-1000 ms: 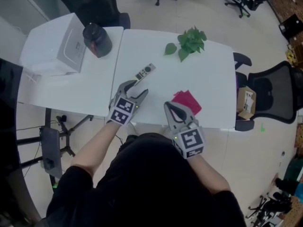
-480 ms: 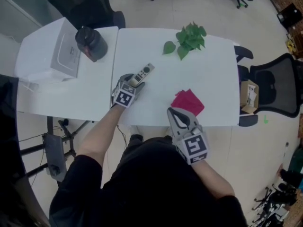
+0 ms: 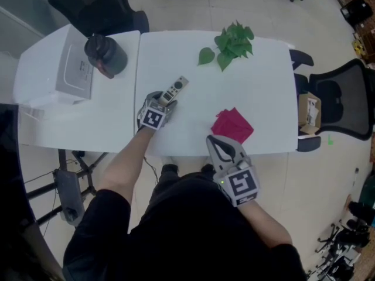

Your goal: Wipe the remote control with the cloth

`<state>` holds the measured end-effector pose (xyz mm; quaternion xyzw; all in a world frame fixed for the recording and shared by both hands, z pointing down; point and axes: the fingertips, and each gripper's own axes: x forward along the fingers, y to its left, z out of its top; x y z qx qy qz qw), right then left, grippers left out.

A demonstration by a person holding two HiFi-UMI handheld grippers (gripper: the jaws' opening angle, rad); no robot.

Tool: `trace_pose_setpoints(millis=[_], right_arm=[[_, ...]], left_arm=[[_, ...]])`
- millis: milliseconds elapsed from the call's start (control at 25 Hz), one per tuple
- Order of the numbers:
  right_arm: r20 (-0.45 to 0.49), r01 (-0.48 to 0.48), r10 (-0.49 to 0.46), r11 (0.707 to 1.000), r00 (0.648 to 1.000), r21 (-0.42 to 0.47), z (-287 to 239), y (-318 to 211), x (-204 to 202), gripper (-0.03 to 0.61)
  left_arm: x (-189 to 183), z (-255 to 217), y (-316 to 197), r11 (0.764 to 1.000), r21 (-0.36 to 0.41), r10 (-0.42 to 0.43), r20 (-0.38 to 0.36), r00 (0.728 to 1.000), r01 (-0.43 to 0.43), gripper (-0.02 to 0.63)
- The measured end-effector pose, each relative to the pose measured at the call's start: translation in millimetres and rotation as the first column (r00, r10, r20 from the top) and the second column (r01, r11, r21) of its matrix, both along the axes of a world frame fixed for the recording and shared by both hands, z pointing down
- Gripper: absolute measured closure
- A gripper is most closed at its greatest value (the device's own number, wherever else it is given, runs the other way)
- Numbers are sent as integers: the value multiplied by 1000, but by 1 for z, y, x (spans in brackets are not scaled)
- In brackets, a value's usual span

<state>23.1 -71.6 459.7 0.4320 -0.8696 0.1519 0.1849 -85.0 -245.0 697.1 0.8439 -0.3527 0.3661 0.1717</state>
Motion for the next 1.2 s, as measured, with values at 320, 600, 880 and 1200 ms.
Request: trace_pose_setpoints(millis=[320,600,880,1200], right_arm=[[-2,-2,2,1000,1000,-3,2,4,0,578],[9,-16,15,1000,1000,8,-2,7,4,578],[20,-45,45,999,999,22,-2,10,17,578],[-20,-115,115,993,993,-12,17,14,50,578]], left_arm=[[3,0,1,998,35,43,37,998,-45,365],[1,-9,2,997,62,41,77,996,-46,405],[14,-59,16,986,160,50,14,999,-52,405],[37,-145,59,961,265,103,-60,993,-84,405]])
